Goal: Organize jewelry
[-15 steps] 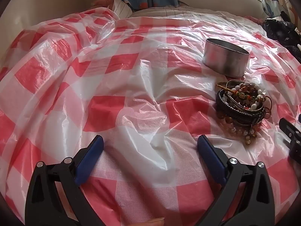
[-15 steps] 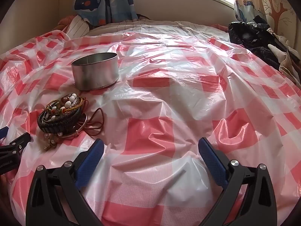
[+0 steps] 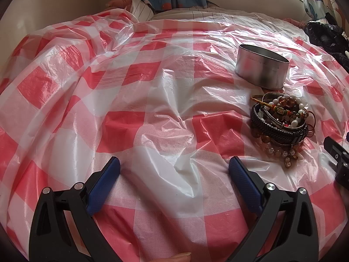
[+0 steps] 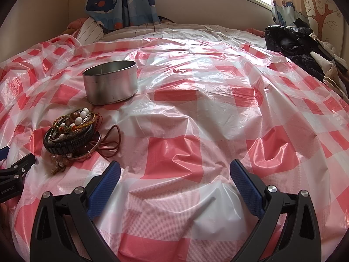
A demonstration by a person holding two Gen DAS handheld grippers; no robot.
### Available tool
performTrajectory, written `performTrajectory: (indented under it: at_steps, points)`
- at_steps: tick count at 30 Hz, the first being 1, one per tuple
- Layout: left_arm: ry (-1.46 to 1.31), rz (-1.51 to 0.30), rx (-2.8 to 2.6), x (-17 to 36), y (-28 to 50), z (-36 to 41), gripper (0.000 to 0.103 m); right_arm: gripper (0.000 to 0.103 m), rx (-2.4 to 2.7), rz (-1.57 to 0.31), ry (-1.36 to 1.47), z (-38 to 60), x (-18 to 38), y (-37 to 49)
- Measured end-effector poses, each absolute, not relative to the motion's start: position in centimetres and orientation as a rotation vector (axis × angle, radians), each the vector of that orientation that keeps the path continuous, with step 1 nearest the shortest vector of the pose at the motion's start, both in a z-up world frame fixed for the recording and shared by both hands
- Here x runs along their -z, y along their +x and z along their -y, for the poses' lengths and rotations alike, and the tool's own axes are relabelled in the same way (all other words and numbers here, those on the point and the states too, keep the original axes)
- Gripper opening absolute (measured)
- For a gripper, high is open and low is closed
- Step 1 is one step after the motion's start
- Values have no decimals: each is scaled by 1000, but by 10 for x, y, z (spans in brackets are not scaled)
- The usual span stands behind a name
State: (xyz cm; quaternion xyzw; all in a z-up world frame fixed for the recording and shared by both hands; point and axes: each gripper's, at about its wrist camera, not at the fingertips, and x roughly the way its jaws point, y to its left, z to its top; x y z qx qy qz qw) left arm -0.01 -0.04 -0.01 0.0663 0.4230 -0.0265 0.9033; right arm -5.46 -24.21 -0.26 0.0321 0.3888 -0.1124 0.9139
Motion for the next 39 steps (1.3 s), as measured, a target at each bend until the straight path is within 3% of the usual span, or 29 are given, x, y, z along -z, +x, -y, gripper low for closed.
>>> performTrajectory:
  at_steps: [33, 39]
  points:
    - [125, -890, 56, 1, 3, -4, 96, 96, 231, -803, 59, 243, 3, -54]
    - [117, -805, 119, -19, -4, 1, 96, 96, 229, -770, 54, 241, -5, -61]
